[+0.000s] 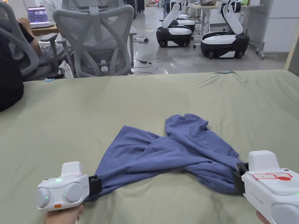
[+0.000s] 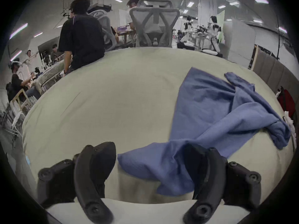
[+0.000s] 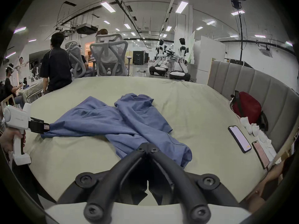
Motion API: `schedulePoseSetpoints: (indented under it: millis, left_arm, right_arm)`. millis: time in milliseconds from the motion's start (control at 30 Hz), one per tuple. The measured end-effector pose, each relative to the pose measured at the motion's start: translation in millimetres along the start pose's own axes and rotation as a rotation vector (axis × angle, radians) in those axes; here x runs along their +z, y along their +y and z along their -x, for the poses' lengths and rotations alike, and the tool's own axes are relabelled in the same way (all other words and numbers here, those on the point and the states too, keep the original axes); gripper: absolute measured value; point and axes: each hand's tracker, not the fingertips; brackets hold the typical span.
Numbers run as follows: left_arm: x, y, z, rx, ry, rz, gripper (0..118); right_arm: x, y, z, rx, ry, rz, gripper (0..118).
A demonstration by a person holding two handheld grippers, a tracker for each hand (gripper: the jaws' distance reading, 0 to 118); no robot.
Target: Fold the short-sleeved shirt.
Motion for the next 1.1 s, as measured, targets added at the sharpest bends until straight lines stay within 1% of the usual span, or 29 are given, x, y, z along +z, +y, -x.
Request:
schedulePoseSetpoints:
  millis: [33, 67, 100, 133, 167, 200, 233, 267, 333, 500, 567, 667, 733, 767, 800, 833, 867, 900, 933, 967, 1000, 1033, 1067, 1100]
  left_arm:
    - [-1, -3, 1, 0.008, -0.013, -0.001, 84]
    - [1, -5, 4, 0.022, -0.042, -0.001, 76]
    - [2, -6, 4, 0.035, -0.072, -0.007, 62]
    - [7, -7, 2, 0.025, -0.109, -0.026, 36]
    - [12, -7, -1, 0.012, -0.133, -0.05, 5]
    - [19, -7, -2, 0.023, -0.157, -0.063, 3]
    - [24, -9, -6, 0.013, -0.115, -0.074, 3]
    - [28, -11, -7, -0.027, -0.102, -0.103, 3]
    - [35, -14, -7, -0.014, -0.106, -0.15, 3]
    - [43, -9, -1, 0.007, -0.136, -0.171, 3]
    - [46, -5, -3, -0.01, -0.134, -0.182, 3]
    - [41, 3, -7, -0.034, -0.127, -0.179, 3]
    - [36, 6, -9, -0.029, -0.127, -0.164, 3]
    - [35, 6, -10, -0.027, -0.13, -0.164, 3]
    - [34, 6, -11, -0.028, -0.131, -0.166, 3]
    - [33, 6, -12, -0.027, -0.132, -0.166, 3]
    - [31, 8, -12, -0.023, -0.138, -0.164, 3]
    - [30, 8, -12, -0.015, -0.146, -0.161, 3]
    - [28, 9, -12, -0.007, -0.153, -0.157, 3]
    - [27, 10, -13, -0.005, -0.154, -0.156, 3]
    - [26, 10, -13, -0.004, -0.155, -0.154, 3]
    - [25, 11, -13, -0.004, -0.155, -0.153, 3]
    - [24, 11, -13, 0.0, -0.156, -0.152, 3]
    - [24, 11, -13, 0.003, -0.156, -0.151, 3]
  right_arm:
    - [0, -1, -1, 0.001, -0.001, 0.002, 0]
    - [-1, -1, -2, 0.003, -0.001, 0.005, 0]
    - [-1, -1, -3, 0.004, -0.002, 0.008, 0]
    - [-3, -3, -4, 0.005, -0.003, 0.01, 0]
    - [-4, -4, -5, 0.004, -0.005, 0.012, 0]
    - [-4, -4, -6, 0.004, -0.007, 0.013, 0]
    - [-4, -4, -7, 0.002, -0.008, 0.013, 0]
    - [-2, -3, -5, 0.001, -0.011, 0.011, 0]
    - [-1, -2, -7, -0.001, -0.013, 0.009, 0]
    - [-12, 18, -11, 0.017, -0.007, 0.003, 0]
    - [-26, 37, -15, 0.027, 0.001, -0.008, 0]
    - [-62, 70, -24, 0.005, 0.044, -0.011, 0]
    - [-96, 90, -29, 0.014, 0.084, 0.037, 0]
    - [-118, 100, -31, 0.025, 0.104, 0.07, 3]
    - [-135, 110, -32, 0.033, 0.126, 0.098, 12]
    - [-157, 118, -35, 0.038, 0.142, 0.121, 45]
    - [-177, 124, -36, 0.041, 0.131, 0.151, 57]
    - [-195, 129, -37, 0.056, 0.132, 0.18, 68]
    - [-226, 133, -42, 0.08, 0.134, 0.215, 78]
    - [-246, 136, -43, 0.098, 0.127, 0.243, 99]
    - [-260, 138, -44, 0.106, 0.125, 0.259, 107]
    - [-276, 140, -44, 0.115, 0.121, 0.29, 102]
    - [-273, 142, -42, 0.128, 0.115, 0.315, 97]
    - [-285, 142, -41, 0.141, 0.115, 0.343, 93]
